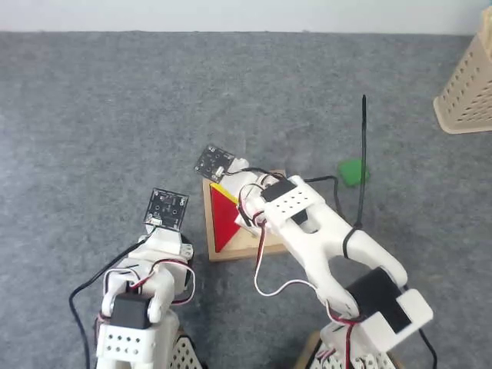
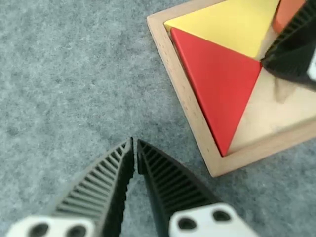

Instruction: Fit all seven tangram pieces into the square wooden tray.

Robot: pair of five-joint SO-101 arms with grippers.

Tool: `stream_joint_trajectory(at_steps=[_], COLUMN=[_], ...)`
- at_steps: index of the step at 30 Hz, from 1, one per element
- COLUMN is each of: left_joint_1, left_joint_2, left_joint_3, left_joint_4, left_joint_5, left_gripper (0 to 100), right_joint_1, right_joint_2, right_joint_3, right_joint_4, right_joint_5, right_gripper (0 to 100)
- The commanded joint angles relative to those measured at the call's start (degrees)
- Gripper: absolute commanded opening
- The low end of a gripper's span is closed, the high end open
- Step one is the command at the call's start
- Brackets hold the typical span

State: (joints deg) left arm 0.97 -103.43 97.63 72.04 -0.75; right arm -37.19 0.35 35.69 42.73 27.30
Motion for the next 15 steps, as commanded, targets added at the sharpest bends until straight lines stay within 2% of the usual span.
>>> stream_joint_trajectory(at_steps=[1,8,15], left_joint_1=[0.0,0.0,0.0], left_joint_2=[-1.14,-1.14,-1.14], left_joint_3=[-1.1,-1.1,-1.1], left_joint_4=[0.35,0.35,0.35], left_joint_5=[0.35,0.35,0.35], left_gripper=[1,1,1], right_joint_1=[-0.04,2.33,4.7], right_joint_2=[-5.05,-18.42,-31.78], right_joint_3=[0.26,5.19,13.63], right_joint_4=[0.66,0.66,1.1], right_joint_5=[0.7,-3.96,-3.78], right_gripper=[0.7,0.7,0.7])
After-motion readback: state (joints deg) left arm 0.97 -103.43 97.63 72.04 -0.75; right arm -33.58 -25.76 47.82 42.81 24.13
